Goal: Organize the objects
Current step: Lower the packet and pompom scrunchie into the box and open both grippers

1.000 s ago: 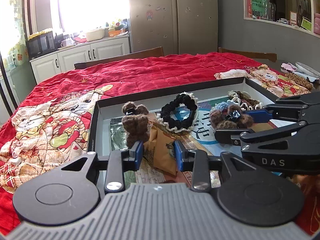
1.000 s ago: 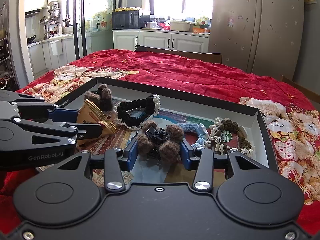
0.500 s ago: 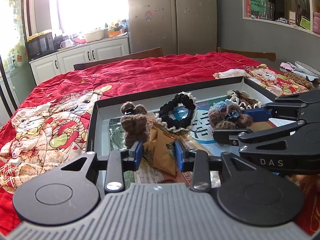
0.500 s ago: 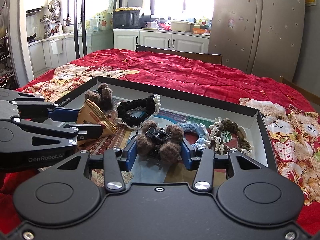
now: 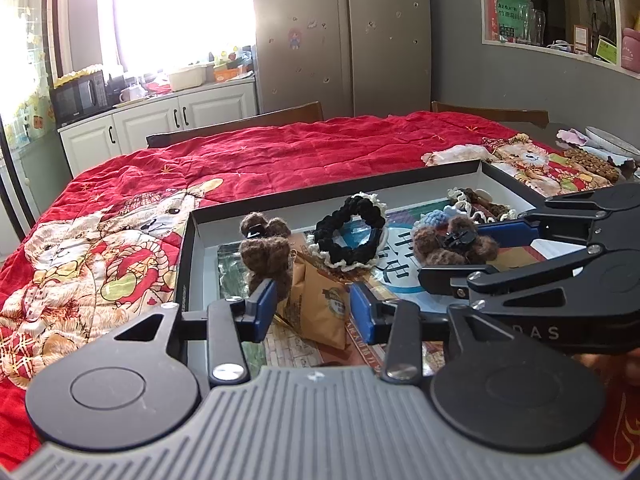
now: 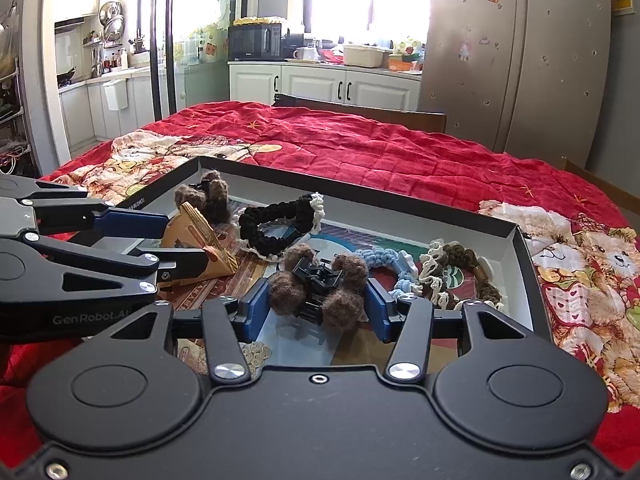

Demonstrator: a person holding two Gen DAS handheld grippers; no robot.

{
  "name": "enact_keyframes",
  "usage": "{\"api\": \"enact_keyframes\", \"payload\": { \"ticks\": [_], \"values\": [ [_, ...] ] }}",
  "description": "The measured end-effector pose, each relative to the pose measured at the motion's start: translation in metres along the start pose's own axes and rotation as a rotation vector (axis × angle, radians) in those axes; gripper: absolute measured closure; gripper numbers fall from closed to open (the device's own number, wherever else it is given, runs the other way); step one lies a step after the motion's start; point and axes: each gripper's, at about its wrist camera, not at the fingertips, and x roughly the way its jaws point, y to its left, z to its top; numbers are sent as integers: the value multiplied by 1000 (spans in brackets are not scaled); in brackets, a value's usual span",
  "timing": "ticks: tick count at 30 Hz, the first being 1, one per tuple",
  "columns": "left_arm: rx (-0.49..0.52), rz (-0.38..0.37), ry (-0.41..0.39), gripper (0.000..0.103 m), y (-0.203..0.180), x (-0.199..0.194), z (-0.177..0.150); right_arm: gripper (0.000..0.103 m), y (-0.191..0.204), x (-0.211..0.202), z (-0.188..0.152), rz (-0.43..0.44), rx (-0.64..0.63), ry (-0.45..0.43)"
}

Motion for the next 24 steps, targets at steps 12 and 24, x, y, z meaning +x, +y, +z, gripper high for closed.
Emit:
{"api": "enact_keyframes", "payload": {
  "ticks": [12,24],
  "values": [
    [1,6,-13,38,0,-8,4,51,-3,-11,3,-4,19,-35],
    [9,11,-35,36,0,-21,8,50,-4,-28,7,2,31,-66]
  ]
}}
